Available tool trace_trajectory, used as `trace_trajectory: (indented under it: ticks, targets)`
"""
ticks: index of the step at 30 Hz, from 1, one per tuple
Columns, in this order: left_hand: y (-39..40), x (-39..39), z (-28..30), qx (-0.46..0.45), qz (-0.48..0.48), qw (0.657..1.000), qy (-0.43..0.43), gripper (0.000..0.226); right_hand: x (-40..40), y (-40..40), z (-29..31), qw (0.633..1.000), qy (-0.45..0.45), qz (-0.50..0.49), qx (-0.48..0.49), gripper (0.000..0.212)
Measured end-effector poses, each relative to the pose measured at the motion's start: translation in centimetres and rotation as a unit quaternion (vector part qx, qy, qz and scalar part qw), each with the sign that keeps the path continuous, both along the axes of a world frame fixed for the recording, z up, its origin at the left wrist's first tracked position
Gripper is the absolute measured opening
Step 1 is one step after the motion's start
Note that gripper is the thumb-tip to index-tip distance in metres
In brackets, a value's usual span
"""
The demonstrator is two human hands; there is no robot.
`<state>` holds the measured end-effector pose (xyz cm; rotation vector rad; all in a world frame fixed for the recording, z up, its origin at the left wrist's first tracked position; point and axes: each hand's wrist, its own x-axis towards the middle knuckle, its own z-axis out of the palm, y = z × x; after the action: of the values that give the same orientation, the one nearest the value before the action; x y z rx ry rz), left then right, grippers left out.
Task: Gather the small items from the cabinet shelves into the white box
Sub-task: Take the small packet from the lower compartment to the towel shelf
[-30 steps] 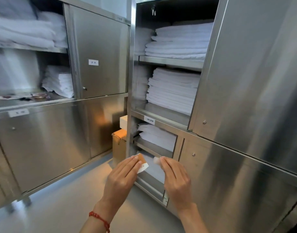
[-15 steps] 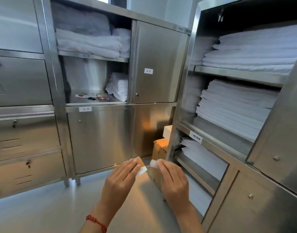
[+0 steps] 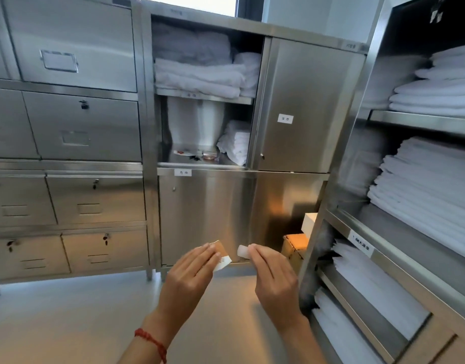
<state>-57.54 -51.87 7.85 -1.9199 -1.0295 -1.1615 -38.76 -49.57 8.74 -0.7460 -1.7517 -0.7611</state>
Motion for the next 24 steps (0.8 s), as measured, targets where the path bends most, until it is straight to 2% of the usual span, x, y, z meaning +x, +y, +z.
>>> trace_trajectory:
  ticks: [3, 9, 11, 14, 18, 24]
  targets:
    - [0.8, -0.4, 0.7, 0.017, 0.015, 1.0, 0.007, 0.021, -0.6, 1.4, 0.0, 1.0, -0.005, 0.006, 0.002, 0.026]
    - [3.6, -2.0, 1.3, -0.008, 0.031, 0.999, 0.024, 0.044, -2.2, 4.6, 0.5, 1.0, -0.003, 0.012, 0.004, 0.021]
    - [5.0, -2.6, 1.4, -0.016, 0.026, 0.999, 0.021, 0.05, -2.8, 5.9, 0.9, 1.0, -0.01, 0.011, -0.004, 0.036]
    - [7.4, -3.8, 1.7, -0.013, 0.014, 1.0, 0.018, 0.046, -4.0, 8.0, 1.3, 1.0, -0.021, 0.006, -0.011, 0.048]
    - [11.3, -6.2, 2.3, 0.007, 0.009, 1.0, 0.014, 0.033, -6.3, 11.4, 1.9, 1.0, -0.026, 0.009, -0.012, 0.049]
    - [17.4, -10.0, 2.7, 0.024, 0.001, 1.0, 0.013, 0.027, -9.9, 17.1, 2.7, 0.999, -0.024, 0.008, -0.019, 0.052]
